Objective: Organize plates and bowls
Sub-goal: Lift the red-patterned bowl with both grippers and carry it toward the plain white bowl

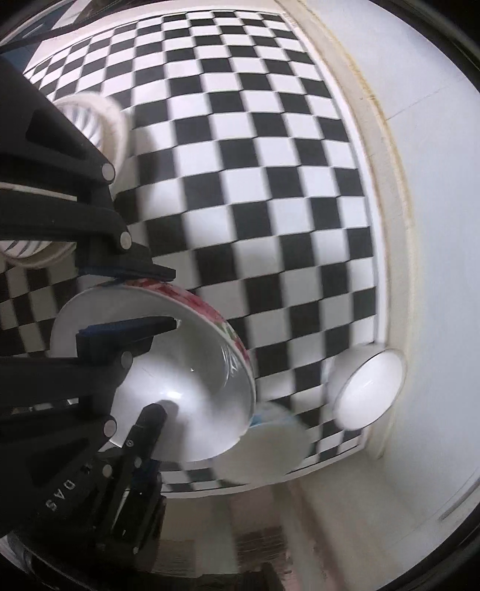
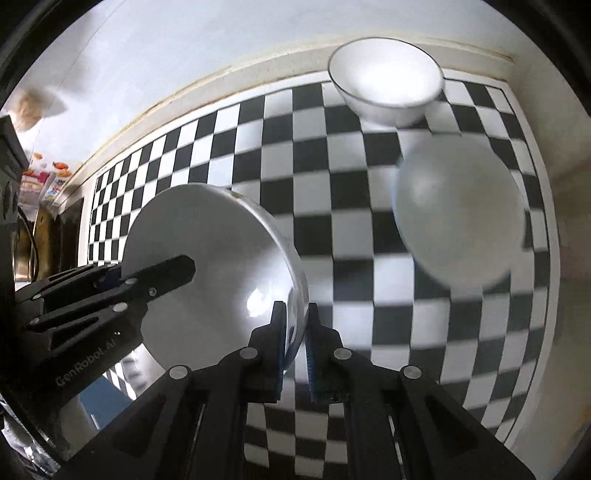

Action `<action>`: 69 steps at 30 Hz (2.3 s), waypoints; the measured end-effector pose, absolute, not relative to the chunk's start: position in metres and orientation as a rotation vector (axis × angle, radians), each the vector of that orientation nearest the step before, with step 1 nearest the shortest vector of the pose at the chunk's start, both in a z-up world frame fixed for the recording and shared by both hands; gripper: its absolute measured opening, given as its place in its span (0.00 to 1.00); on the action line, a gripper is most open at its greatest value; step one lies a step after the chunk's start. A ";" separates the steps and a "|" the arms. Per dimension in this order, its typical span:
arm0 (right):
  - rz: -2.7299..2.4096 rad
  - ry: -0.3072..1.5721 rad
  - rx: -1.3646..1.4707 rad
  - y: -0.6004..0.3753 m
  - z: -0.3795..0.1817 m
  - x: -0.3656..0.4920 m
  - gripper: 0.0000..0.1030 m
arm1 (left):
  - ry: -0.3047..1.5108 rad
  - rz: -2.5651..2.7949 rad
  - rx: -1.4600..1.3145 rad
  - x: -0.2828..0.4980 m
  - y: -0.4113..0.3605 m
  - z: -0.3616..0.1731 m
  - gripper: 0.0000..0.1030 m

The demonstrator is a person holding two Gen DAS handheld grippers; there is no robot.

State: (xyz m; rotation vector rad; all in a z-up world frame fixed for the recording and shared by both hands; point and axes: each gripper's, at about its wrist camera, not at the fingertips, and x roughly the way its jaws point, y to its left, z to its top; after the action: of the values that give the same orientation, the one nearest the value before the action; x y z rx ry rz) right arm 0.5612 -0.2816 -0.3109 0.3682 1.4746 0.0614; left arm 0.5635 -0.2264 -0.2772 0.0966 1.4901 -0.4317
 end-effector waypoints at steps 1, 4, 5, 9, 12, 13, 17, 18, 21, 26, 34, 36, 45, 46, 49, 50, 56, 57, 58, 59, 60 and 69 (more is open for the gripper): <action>0.064 1.478 0.370 -0.281 -0.311 0.551 0.10 | 1.498 -0.434 0.096 0.555 -0.226 -0.278 0.16; 0.062 1.491 0.383 -0.291 -0.314 0.516 0.10 | 1.529 -0.453 0.110 0.530 -0.228 -0.286 0.16; 0.064 1.500 0.390 -0.292 -0.317 0.506 0.10 | 1.538 -0.459 0.116 0.523 -0.228 -0.289 0.16; 0.040 1.535 0.418 -0.301 -0.337 0.472 0.10 | 1.588 -0.477 0.144 0.506 -0.238 -0.310 0.16; 0.031 1.557 0.436 -0.307 -0.352 0.458 0.10 | 1.616 -0.479 0.171 0.493 -0.246 -0.325 0.16; 0.025 1.564 0.441 -0.309 -0.357 0.454 0.10 | 1.620 -0.476 0.187 0.489 -0.249 -0.331 0.16; 0.012 1.585 0.442 -0.315 -0.371 0.443 0.10 | 1.653 -0.469 0.215 0.479 -0.251 -0.346 0.16; 0.012 1.591 0.438 -0.315 -0.374 0.441 0.10 | 1.660 -0.470 0.219 0.476 -0.252 -0.349 0.16; 0.010 1.606 0.442 -0.314 -0.381 0.440 0.10 | 1.668 -0.467 0.237 0.470 -0.253 -0.354 0.16; 0.013 1.627 0.445 -0.310 -0.391 0.440 0.10 | 1.688 -0.455 0.254 0.465 -0.263 -0.369 0.16; 0.007 1.646 0.456 -0.307 -0.398 0.440 0.10 | 1.688 -0.451 0.268 0.458 -0.268 -0.373 0.16; 0.006 1.647 0.456 -0.308 -0.398 0.440 0.10 | 1.689 -0.448 0.266 0.458 -0.267 -0.374 0.16; 0.004 1.656 0.454 -0.309 -0.396 0.440 0.10 | 1.700 -0.442 0.274 0.459 -0.266 -0.373 0.16; 0.006 1.658 0.455 -0.309 -0.396 0.440 0.10 | 1.701 -0.441 0.277 0.458 -0.266 -0.373 0.17; 0.017 1.653 0.469 -0.313 -0.393 0.440 0.10 | 1.681 -0.437 0.292 0.455 -0.265 -0.362 0.18; 0.020 1.645 0.463 -0.315 -0.389 0.441 0.10 | 1.668 -0.432 0.299 0.454 -0.264 -0.356 0.18; 0.028 1.564 0.451 -0.335 -0.350 0.448 0.26 | 1.550 -0.412 0.276 0.463 -0.261 -0.307 0.19; 0.028 1.526 0.442 -0.340 -0.338 0.452 0.37 | 1.526 -0.417 0.263 0.468 -0.262 -0.298 0.19; 0.029 1.502 0.442 -0.344 -0.329 0.454 0.49 | 1.516 -0.420 0.253 0.473 -0.264 -0.293 0.19; 0.032 1.470 0.452 -0.350 -0.319 0.460 0.55 | 1.509 -0.424 0.234 0.480 -0.265 -0.288 0.19; 0.037 1.438 0.478 -0.358 -0.309 0.466 0.60 | 1.503 -0.430 0.214 0.490 -0.268 -0.283 0.19; -0.023 1.306 0.515 -0.417 -0.274 0.556 0.61 | 1.456 -0.393 0.115 0.613 -0.292 -0.277 0.20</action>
State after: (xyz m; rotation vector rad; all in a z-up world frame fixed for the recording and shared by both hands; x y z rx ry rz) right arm 0.5561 -0.4166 -0.2735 0.5152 1.3065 -0.0231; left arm 0.6127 -0.2921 -0.2769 0.1145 1.4555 -0.3929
